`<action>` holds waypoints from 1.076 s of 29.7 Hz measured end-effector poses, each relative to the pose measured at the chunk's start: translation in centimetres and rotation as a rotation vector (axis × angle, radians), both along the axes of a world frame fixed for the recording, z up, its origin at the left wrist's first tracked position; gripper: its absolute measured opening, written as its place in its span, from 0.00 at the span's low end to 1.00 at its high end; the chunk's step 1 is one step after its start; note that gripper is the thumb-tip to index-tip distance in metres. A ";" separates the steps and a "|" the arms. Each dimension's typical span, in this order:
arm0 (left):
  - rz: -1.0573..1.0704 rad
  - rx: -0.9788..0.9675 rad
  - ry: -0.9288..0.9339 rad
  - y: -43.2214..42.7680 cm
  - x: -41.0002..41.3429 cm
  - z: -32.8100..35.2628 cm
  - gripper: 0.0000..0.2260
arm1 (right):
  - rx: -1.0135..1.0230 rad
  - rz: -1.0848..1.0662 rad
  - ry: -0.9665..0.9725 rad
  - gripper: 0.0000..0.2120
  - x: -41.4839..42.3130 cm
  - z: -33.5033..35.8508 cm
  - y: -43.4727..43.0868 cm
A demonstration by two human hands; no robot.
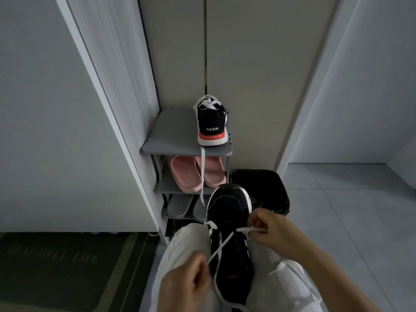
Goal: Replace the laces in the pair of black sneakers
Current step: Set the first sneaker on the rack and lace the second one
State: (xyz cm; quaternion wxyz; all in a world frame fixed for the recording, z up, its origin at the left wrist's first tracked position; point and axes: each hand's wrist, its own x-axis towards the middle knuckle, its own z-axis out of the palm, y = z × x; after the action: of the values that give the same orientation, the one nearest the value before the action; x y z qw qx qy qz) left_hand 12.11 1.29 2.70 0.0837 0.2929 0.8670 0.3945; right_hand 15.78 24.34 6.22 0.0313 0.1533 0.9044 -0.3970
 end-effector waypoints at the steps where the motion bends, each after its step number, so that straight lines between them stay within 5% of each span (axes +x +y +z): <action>1: 0.017 -0.026 -0.053 -1.5 -0.3 0.1 0.09 | 0.159 0.012 0.033 0.04 0.2 0.0 0.6; 3: 0.055 -0.081 -0.118 -4.5 -1.9 0.0 0.13 | 0.422 -0.054 0.158 0.05 0.6 -0.3 2.0; 6: 0.009 -0.291 -0.270 -7.3 -4.3 0.4 0.25 | 0.550 -0.330 0.219 0.05 1.1 -0.3 3.6; 9: -0.176 -0.419 -0.486 -7.5 -5.9 1.5 0.12 | 0.524 -0.498 0.089 0.07 0.2 -0.6 4.1; 12: -0.076 -0.249 -0.575 -3.9 -7.8 2.6 0.05 | 0.020 -0.585 0.157 0.11 -1.5 -1.0 4.7; 15: 0.162 -0.046 -0.701 2.1 -10.0 2.0 0.17 | -0.499 -0.649 0.313 0.12 -2.5 0.1 4.8; 21: 0.192 -0.041 -0.982 9.0 -12.6 0.6 0.08 | -0.392 -0.366 0.419 0.16 -4.6 2.3 5.2; 27: -0.029 -0.383 -0.852 9.5 -14.6 -0.7 0.11 | -0.977 -0.359 0.668 0.11 -6.9 6.8 5.1; 32: -0.143 -0.576 -0.774 10.2 -14.8 0.2 0.13 | -1.218 -0.148 0.720 0.08 -8.0 10.2 3.5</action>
State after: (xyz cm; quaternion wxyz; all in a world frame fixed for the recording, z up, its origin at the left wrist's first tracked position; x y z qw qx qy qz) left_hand -2.64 11.48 2.94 0.5044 0.1482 0.8238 0.2119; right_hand 7.80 27.82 16.37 -0.2162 0.0287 0.4631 -0.8591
